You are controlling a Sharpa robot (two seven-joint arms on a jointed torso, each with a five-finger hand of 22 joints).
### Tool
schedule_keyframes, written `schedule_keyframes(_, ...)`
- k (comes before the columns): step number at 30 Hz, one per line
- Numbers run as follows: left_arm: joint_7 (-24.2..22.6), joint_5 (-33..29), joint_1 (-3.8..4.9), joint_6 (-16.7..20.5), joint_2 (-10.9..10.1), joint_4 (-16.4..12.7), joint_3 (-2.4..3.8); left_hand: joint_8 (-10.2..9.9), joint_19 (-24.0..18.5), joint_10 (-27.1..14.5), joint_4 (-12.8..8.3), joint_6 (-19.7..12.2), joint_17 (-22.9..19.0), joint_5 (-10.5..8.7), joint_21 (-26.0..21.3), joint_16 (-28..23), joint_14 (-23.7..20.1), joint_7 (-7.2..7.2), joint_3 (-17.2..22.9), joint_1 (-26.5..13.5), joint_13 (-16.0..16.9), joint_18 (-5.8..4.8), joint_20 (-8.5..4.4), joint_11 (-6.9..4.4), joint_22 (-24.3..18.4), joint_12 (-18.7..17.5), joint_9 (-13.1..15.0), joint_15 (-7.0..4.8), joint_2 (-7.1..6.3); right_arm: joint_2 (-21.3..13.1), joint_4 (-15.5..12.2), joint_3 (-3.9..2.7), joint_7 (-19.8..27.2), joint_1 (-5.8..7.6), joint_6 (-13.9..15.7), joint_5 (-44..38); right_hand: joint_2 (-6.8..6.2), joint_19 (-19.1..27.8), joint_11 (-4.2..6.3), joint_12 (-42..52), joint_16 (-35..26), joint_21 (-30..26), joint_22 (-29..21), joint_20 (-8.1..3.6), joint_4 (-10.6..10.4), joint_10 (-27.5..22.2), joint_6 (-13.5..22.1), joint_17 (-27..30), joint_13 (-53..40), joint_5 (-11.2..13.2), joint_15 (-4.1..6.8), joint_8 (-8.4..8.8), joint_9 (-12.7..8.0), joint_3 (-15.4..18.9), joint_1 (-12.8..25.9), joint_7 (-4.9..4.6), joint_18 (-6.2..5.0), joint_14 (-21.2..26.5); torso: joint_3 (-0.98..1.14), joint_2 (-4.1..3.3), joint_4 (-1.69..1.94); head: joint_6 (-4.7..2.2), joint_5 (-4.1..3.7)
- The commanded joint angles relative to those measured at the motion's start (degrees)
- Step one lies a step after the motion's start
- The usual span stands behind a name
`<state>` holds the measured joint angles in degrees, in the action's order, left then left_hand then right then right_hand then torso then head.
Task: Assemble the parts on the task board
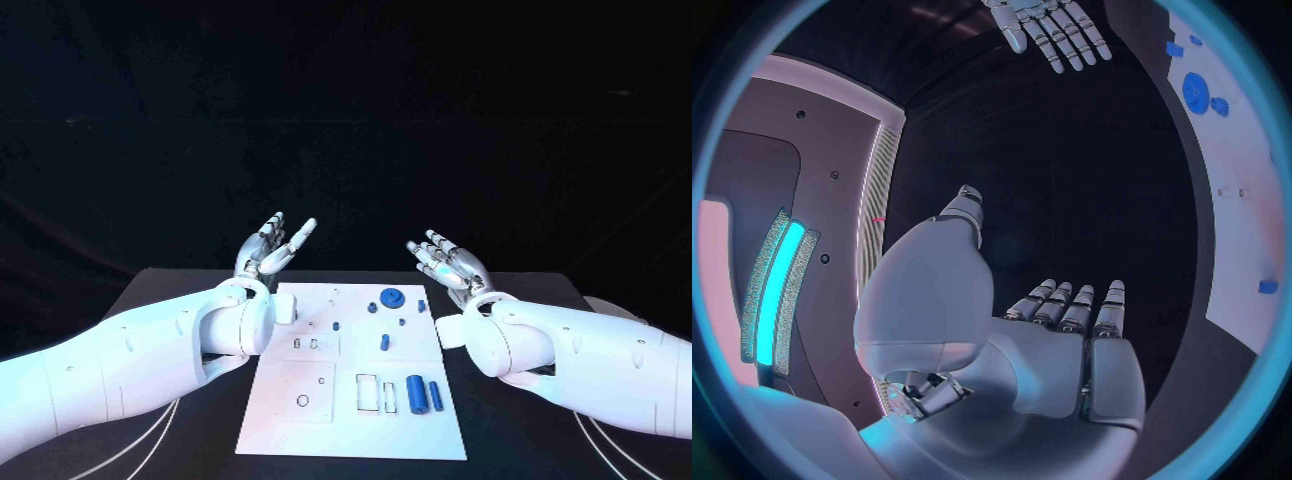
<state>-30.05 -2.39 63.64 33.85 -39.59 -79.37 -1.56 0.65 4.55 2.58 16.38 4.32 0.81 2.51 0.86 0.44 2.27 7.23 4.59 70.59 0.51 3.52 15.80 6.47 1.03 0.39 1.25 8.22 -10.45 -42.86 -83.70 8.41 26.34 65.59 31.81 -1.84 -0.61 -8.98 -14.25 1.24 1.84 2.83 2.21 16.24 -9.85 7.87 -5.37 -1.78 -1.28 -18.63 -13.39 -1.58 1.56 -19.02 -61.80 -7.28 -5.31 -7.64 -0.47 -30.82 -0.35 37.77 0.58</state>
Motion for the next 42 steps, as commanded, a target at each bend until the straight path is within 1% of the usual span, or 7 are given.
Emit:
schedule_keyframes(1, -2.08, -1.14, 0.21, -5.65, 0.31, 0.43, -0.02, 0.59, 1.22, 0.72, 0.8, 1.06, 0.44, 0.45, 0.65, 0.56, 1.08, 2.78, 0.76, 3.46, 0.25, 0.74, 1.03, 1.17, 0.31, 0.39, 0.35, 1.28, 0.17, 0.31, 0.85, 0.8, -2.05, 0.69, -9.97, -3.4, -0.96, -5.81, -1.04, 2.99, 4.12, 2.93, 1.39, 0.67, 5.23, 12.53, -9.53, -2.68, -1.46, 3.33, -0.87, -4.02, 2.65, -2.94, -9.13, -9.65, -0.83, -12.55, -0.03, 0.01, -0.01, 0.02, 0.01)
schedule_keyframes(6, -2.08, -1.14, 0.21, -5.65, 0.31, 0.43, -0.02, 2.62, 10.91, 6.75, 0.44, 6.69, 3.06, 1.48, 4.35, 4.0, 9.65, 4.53, 2.46, 5.85, 1.33, 1.26, -0.17, 2.94, 2.43, 2.09, 1.97, 5.02, 2.47, 0.5, 1.47, 1.61, -2.47, 1.23, -11.97, -3.9, -2.51, -20.95, 0.1, 7.07, 9.81, 9.68, 4.59, 0.38, 9.95, 32.17, -23.88, -5.76, -2.75, 4.93, 0.58, -10.21, 6.31, -5.3, -13.81, -9.12, -2.38, -29.6, -0.03, 0.01, -0.01, 0.02, 0.01)
schedule_keyframes(8, -2.26, -1.16, 0.22, -6.56, -1.85, -0.89, -0.04, 3.98, 17.71, 10.62, 0.44, 10.11, 4.59, 1.21, 7.13, 6.42, 15.14, 5.08, 3.42, 7.03, 2.0, 1.26, 0.19, 3.59, 3.9, 3.34, 2.92, 6.38, 3.68, 0.66, 4.88, 1.5, -3.37, 2.5, -5.39, -21.31, -2.69, -23.57, 0.35, 7.34, 10.52, 10.82, 5.07, 0.35, 10.33, 34.59, -25.44, -6.13, -2.74, 5.09, 0.89, -10.82, 6.65, -5.61, -14.06, -9.01, -2.72, -32.03, -0.29, -1.6, 0.08, 0.65, -0.16)
schedule_keyframes(9, -2.3, -1.14, 0.22, -6.41, -2.05, -1.08, -0.05, 6.81, 30.16, 20.84, -0.02, 16.82, 7.54, 0.61, 12.42, 11.46, 26.5, 6.38, 4.87, 9.77, 3.56, 2.45, 0.86, 5.42, 6.4, 6.67, 4.76, 6.05, 4.61, 0.71, 5.16, 1.49, -3.68, 2.63, -5.26, -22.92, -3.15, -27.05, 0.98, 8.48, 12.03, 12.5, 5.76, 0.23, 11.14, 39.17, -30.32, -6.83, -3.05, 5.12, 1.64, -12.92, 7.81, -6.12, -14.71, -8.62, -3.45, -36.13, -0.27, -1.83, 0.06, 0.72, -0.23)
schedule_keyframes(15, -2.16, -0.04, 0.3, -5.96, -3.56, -2.76, -0.04, 16.26, 42.32, 44.53, -2.11, 37.77, 12.35, 0.72, 17.38, 21.01, 46.67, 6.62, 8.05, 15.84, 5.5, 7.18, 0.22, 5.1, 7.58, 13.64, 10.3, 1.13, 5.21, 1.01, 6.77, 1.35, -5.82, 3.47, -5.22, -32.59, -4.74, -35.99, 2.83, 7.8, 14.04, 17.61, 7.65, -0.95, 13.07, 45.99, -39.03, -7.3, -2.29, 5.46, 4.16, -15.53, 8.95, -8.57, -15.39, -7.13, -5.08, -43.73, -0.39, -2.98, 0.06, 0.52, -0.37)
schedule_keyframes(33, 0.28, 4.62, 2.4, -8.33, -9.53, -11.14, 0.01, 17.38, 54.82, 59.4, -2.75, 45.19, 16.17, 0.37, 21.92, 23.69, 59.41, 3.67, 17.08, 18.44, 3.12, 6.97, -5.65, 1.33, 8.07, 9.75, 10.35, -3.56, 1.3, 1.84, 8.61, 0.92, -16.1, 7.35, -8.8, -61.43, -7.04, -46.94, 8.24, 4.88, 23.81, 39.89, 20.92, -8.62, 14.88, 61.83, -48.25, -14.97, -3.04, 0.82, 12.02, -15.6, 9.46, -6.91, -13.6, -3.22, -5.28, -70.04, -0.62, -7.58, 0.13, -0.87, -0.5)
schedule_keyframes(42, 1.54, 4.5, 3.33, -8.98, -12.58, -15.68, 0.25, 16.93, 55.32, 60.42, -1.81, 45.38, 17.41, 0.37, 22.52, 24.55, 60.36, 3.97, 17.28, 15.99, 3.24, 6.89, -5.77, 1.39, 8.24, 8.56, 10.15, -3.67, 0.06, 3.68, 7.85, 0.58, -23.97, 9.6, -12.31, -79.5, -9.47, -55.5, 9.26, 4.39, 37.23, 53.03, 34.5, -10.06, 13.06, 62.37, -48.44, -26.54, -5.13, 3.15, 13.29, -14.37, 10.59, -7.66, -10.68, -2.38, -3.68, -76.74, -0.66, -10.13, 0.42, -1.72, -0.93)
